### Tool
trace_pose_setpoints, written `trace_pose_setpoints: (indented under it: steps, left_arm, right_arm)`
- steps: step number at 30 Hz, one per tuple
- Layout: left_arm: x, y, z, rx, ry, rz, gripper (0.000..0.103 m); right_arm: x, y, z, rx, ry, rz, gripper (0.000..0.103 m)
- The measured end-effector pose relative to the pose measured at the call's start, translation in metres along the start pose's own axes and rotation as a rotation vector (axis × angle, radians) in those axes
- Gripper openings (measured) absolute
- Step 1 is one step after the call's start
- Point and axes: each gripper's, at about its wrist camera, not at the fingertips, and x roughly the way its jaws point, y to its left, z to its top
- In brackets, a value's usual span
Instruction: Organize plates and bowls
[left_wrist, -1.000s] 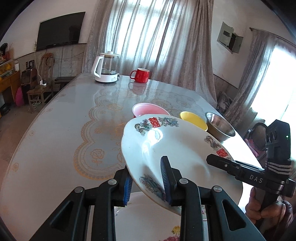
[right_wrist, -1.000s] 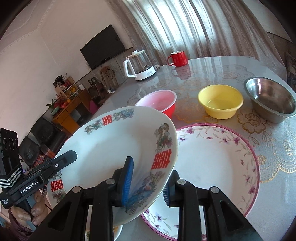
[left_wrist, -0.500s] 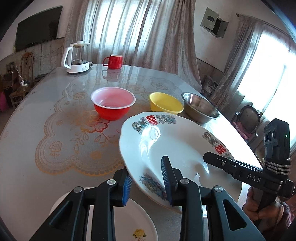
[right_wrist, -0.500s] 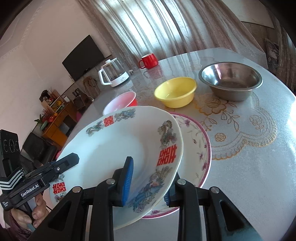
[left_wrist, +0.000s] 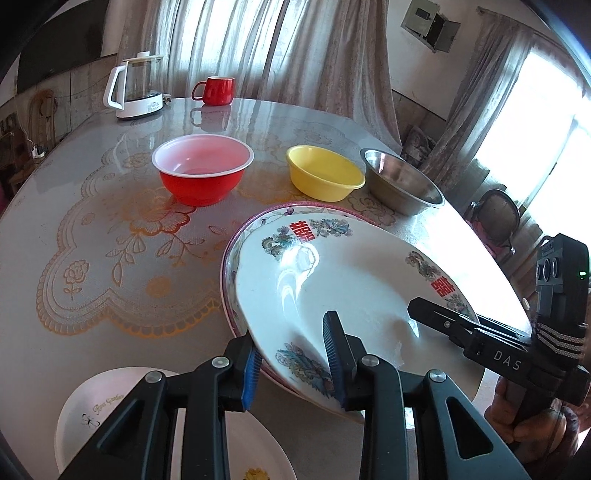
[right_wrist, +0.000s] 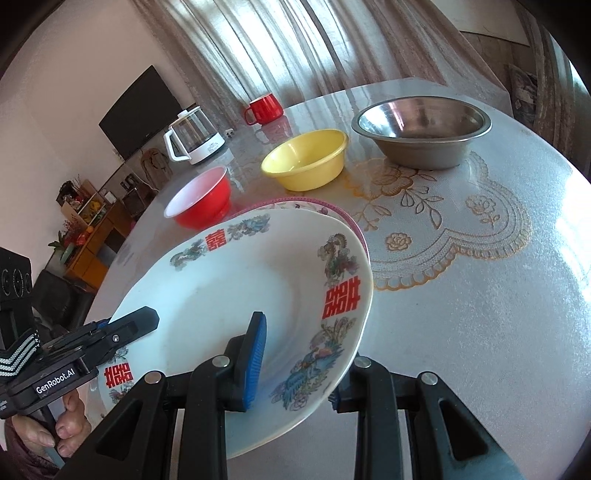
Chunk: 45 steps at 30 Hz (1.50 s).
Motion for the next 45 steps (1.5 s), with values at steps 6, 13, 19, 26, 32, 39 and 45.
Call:
trace_pose_setpoints:
  steps: [6, 13, 19, 26, 32, 39, 45]
  left_arm:
    - [0.009, 0.006, -0.001, -0.019, 0.023, 0.014, 0.032]
    - [0.011, 0.008, 0.001, -0.022, 0.023, 0.002, 0.032]
    - [0.012, 0.012, 0.003, -0.041, 0.018, 0.008, 0.032]
    - [0.010, 0.015, 0.010, -0.050, -0.007, 0.031, 0.032]
    - [0.001, -0.004, 0.017, 0.036, -0.066, 0.006, 0.032]
    - [-0.001, 0.004, 0.015, -0.004, -0.048, 0.035, 0.032]
    - [-0.006, 0.018, 0.013, -0.027, -0.040, 0.087, 0.038]
  right_arm:
    - [0.000, 0.000, 0.000, -0.015, -0.006, -0.021, 0.028]
    - [0.001, 0.002, 0.002, -0.026, -0.010, -0.046, 0.028]
    - [-0.001, 0.008, 0.003, -0.073, -0.016, -0.089, 0.029]
    - [0.003, 0.015, 0.005, -0.120, 0.035, -0.113, 0.033]
    - [0.007, 0.020, 0.002, -0.145, 0.040, -0.135, 0.032]
    - [0.008, 0.017, 0.003, -0.151, 0.029, -0.158, 0.031]
    - [0.008, 0.017, 0.003, -0.154, 0.025, -0.162, 0.031]
